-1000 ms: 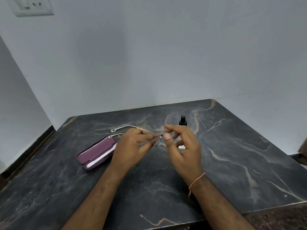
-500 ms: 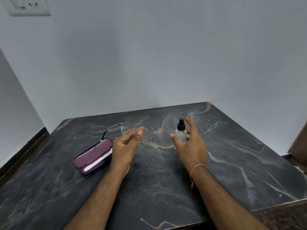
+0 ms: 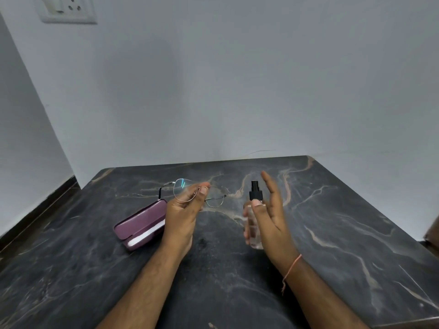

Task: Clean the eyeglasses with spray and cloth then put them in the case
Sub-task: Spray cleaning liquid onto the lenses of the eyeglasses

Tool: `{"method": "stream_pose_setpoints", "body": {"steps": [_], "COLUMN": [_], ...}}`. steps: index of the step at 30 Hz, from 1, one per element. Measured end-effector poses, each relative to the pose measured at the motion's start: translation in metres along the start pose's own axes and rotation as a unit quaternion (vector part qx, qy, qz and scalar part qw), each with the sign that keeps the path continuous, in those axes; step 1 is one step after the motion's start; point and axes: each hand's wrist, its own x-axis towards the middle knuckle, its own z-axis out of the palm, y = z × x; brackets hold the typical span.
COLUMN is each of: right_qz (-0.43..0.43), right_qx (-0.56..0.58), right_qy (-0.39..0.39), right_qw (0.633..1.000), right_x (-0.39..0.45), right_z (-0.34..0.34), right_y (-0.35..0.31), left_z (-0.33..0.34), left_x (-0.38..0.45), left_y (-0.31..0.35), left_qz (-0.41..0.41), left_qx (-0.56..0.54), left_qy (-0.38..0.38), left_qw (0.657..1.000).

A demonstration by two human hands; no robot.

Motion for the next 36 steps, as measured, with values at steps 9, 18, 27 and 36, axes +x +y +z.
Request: {"method": "stream_pose_setpoints", "body": {"steps": [9,18,27,36], "right_qz": [-0.126,-0.157,-0.169,-0.175], "right_qx": [-0.271,-0.356,-0.357,-0.259], "right_qy": [0.025,0.036,0.045,0.094], "right_qw": [0.954,0.92,0.918,0.945], "right_x": [-0.01,-0.011,-0.009,-0.011], "right_z": [0.009,0.013,0.015,0.007], "right_y": [0.0,-0.007,-0.005,-0.004], "left_z": [0.007,0.018,0.021,0.019], "left_x": [-0.005,-0.012,-0.013,-0.009], "left_y": [0.001,-0.003,-0.005,-0.01], "left_qz": [-0.018,0.019,0.015,0.033], "left_qx": [-0.047,-0.015,-0.024,0.016], "left_qy": [-0.024,-0.025,-0.024,-0.033], "left_qw": [0.998,0.999,0.999,0.999]}}
